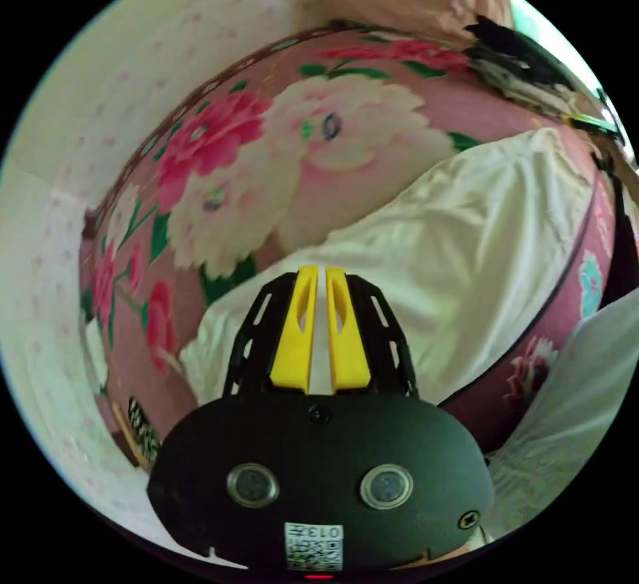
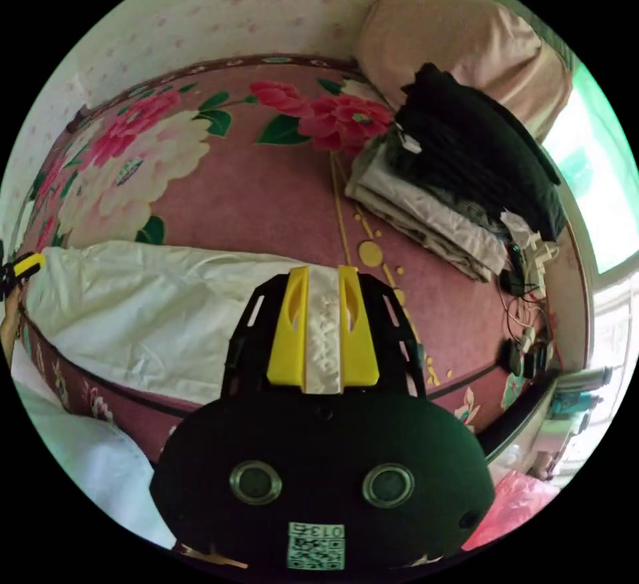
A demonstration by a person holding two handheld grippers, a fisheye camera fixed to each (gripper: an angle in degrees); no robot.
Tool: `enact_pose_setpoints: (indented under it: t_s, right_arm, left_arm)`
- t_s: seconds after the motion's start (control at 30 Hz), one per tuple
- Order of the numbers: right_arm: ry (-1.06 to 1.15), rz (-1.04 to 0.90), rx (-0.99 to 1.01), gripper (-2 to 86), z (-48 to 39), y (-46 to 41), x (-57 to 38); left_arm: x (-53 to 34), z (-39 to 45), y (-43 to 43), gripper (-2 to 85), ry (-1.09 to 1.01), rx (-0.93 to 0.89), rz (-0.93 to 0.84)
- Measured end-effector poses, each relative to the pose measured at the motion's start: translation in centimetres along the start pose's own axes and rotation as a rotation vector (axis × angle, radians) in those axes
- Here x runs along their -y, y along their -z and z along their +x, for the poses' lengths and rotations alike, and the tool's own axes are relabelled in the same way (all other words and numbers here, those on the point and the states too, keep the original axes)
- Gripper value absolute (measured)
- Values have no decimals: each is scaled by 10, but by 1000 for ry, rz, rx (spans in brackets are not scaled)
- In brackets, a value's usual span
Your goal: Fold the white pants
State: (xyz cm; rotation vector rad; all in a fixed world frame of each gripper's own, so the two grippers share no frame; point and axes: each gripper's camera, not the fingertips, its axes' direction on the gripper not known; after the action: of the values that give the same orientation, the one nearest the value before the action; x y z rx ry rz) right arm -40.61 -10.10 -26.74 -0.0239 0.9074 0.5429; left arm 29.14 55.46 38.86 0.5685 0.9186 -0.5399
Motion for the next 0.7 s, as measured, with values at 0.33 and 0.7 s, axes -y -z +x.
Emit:
enact_pose_setpoints:
  t_s: [0.33,0.7]
  right_arm:
    - [337,-196,134,8,-225,12,-21]
    - [380,-47,255,7,-295,77,67]
  left_arm:
    - [-162,-64,-54,-2,295,-44,-326]
    - [-218,-133,2,82,425,13,45]
